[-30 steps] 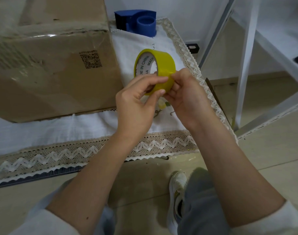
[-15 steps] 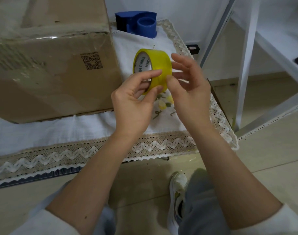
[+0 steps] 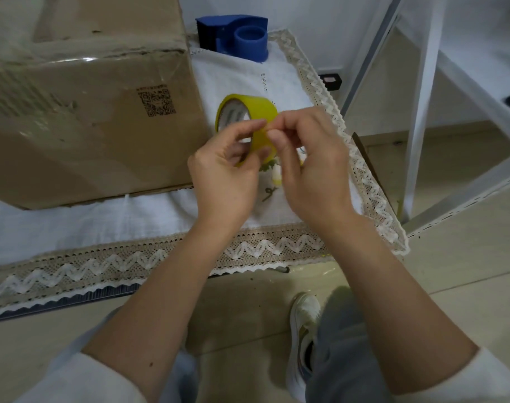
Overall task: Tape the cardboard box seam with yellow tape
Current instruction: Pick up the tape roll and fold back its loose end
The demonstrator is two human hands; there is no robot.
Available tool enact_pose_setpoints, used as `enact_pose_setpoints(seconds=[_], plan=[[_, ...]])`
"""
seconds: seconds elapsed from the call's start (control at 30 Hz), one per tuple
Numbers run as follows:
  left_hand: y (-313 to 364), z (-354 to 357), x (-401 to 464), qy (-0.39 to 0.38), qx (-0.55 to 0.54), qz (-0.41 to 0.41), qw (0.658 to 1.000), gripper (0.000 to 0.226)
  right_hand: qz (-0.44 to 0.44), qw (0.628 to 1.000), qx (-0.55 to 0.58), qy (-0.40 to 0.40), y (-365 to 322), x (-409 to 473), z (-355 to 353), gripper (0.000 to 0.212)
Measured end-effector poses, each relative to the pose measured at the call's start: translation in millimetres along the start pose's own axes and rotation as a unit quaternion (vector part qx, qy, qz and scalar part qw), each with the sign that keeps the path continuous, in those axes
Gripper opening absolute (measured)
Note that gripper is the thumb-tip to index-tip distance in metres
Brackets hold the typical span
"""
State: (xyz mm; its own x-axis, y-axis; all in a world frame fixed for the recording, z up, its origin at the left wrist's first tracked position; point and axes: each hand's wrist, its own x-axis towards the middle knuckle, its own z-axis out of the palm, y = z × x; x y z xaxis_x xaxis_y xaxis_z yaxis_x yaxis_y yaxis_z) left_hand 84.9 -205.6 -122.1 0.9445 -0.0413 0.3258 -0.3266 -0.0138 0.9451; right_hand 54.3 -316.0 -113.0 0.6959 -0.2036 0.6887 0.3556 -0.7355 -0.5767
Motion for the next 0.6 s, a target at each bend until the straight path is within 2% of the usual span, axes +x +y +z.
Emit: enact_pose_setpoints(seconds=[0.07,0.17,0.27,0.47,0.6], plan=[[4,1,1,0.004,-0.028,-0.012,1.000,0.035,-0.006,1.000,0.006,0.008,-6,-2,3,0.006],[12,1,-3,-0.010,-0.029,-0.002,1.000,0.044,0.050,0.997,0.004,0.052,2,3,-4,0.012],[12,1,-5,-0.008,-0.025,-0.003,1.000,0.046,0.082,0.996,0.009,0.028,12,6,-13,0.015],[11,-1,-4,-0.026,-0.002,0.014,1.000,0.044,0.066,0.998,-0.007,0.018,18,8,-16,0.006],[11,-1,-4,-0.032,0.024,0.033,0.999,0.044,0.030,0.997,-0.064,0.011,19,8,-17,0.008]])
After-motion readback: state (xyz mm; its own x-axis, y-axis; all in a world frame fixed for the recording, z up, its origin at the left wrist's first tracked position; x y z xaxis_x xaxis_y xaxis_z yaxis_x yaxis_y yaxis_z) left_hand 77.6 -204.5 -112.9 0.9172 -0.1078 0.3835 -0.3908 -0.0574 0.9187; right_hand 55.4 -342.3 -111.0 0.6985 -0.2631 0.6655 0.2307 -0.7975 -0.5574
